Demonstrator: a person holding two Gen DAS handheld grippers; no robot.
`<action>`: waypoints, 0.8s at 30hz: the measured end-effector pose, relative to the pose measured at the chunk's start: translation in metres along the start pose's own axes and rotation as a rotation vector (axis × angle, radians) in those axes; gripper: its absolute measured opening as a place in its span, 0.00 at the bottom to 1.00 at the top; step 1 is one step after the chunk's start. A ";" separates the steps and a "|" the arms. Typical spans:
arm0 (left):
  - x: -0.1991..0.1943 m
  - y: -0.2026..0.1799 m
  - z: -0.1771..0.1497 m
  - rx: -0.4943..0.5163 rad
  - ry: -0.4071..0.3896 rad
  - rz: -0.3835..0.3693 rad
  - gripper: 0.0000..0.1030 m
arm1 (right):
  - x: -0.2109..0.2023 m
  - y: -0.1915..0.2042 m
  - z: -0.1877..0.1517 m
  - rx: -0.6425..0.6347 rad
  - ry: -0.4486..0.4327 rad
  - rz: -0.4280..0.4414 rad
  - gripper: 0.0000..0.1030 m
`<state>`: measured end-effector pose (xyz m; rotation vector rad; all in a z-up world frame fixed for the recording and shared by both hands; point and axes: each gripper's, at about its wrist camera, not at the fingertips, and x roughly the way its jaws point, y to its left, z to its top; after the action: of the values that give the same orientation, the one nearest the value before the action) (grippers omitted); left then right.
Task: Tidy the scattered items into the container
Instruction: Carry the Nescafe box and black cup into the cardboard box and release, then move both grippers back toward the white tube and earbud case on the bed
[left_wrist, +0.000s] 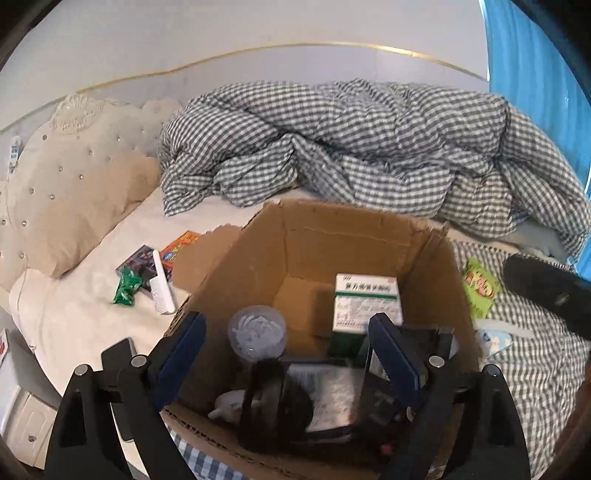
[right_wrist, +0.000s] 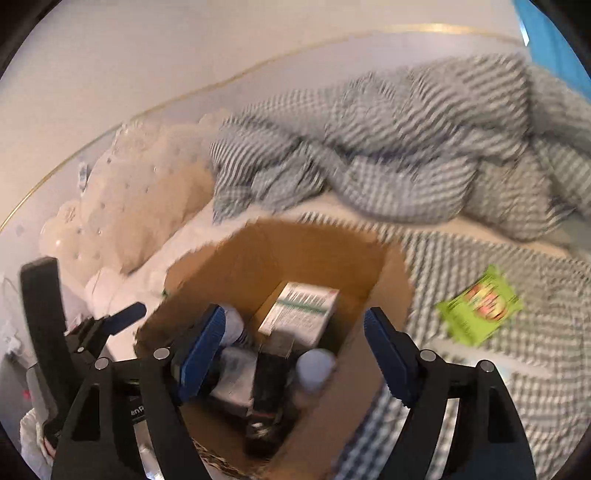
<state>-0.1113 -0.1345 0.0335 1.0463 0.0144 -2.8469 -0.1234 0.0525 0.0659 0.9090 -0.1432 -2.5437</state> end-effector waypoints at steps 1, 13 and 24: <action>-0.003 -0.003 0.001 -0.004 -0.004 -0.002 0.93 | -0.010 -0.005 0.002 -0.016 -0.020 -0.030 0.77; -0.040 -0.090 -0.015 0.067 -0.049 -0.127 1.00 | -0.072 -0.133 -0.064 0.041 0.016 -0.401 0.86; -0.025 -0.157 -0.049 0.130 -0.021 -0.185 1.00 | -0.080 -0.185 -0.111 0.030 0.089 -0.480 0.88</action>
<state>-0.0770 0.0258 0.0079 1.0925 -0.0814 -3.0620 -0.0664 0.2586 -0.0183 1.1838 0.0753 -2.9319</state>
